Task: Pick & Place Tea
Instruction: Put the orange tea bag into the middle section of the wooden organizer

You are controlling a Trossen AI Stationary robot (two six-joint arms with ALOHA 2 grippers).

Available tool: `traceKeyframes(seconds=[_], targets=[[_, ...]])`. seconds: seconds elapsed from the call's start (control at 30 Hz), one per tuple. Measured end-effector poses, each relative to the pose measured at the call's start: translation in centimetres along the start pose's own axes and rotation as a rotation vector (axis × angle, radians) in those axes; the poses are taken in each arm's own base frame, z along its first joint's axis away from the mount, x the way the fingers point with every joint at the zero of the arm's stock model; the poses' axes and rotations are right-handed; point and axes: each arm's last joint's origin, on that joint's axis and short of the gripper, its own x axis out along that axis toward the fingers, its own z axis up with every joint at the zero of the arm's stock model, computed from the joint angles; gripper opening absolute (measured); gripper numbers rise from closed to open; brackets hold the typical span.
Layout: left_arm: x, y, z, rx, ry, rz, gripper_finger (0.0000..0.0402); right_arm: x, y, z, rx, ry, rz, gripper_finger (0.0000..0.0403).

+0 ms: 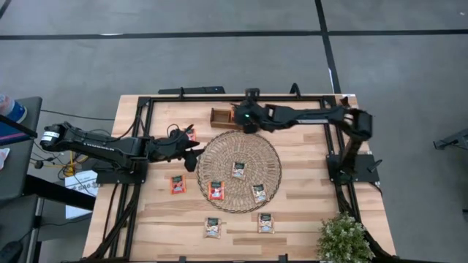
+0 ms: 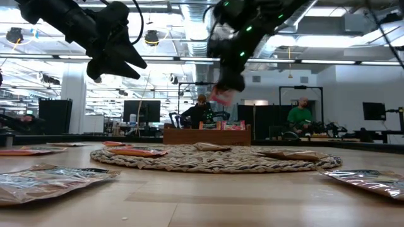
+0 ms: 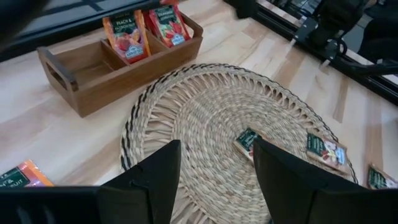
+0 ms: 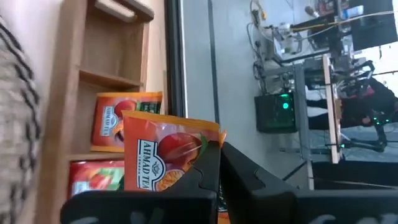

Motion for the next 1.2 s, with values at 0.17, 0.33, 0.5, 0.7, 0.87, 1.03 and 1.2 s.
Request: traceKeyframes(seconds=[0.17,0.33,0.5,0.7,0.87,1.03,1.2], targets=[[0.0,0.0,0.1,-0.001,-0.016,0.007,0.0193,3.2,-0.2,1.5,-0.007,0.036,-0.012,0.0000],[0.0,0.0,0.1,-0.001,-0.020,0.012,0.0193,4.8,-0.2,2.8,-0.001,0.061,-0.045,0.0000],[0.0,0.0,0.2,0.001,-0.029,0.023,0.0193,6.4,1.3,2.7,-0.037,0.096,-0.009,0.0000],[0.0,0.1,0.2,0.041,-0.039,0.036,0.0193,7.9,3.0,2.3,-0.085,0.144,0.014,0.0000],[0.0,0.1,0.3,0.044,-0.053,0.050,0.0193,7.9,3.0,2.2,-0.080,0.149,0.007,0.0000],[0.0,0.1,0.3,0.043,-0.058,0.054,0.0193,8.1,3.1,2.0,-0.040,0.146,0.035,0.0000],[0.0,0.1,0.3,0.043,-0.058,0.053,0.0193,8.1,3.1,2.0,-0.040,0.131,0.051,0.0000]])
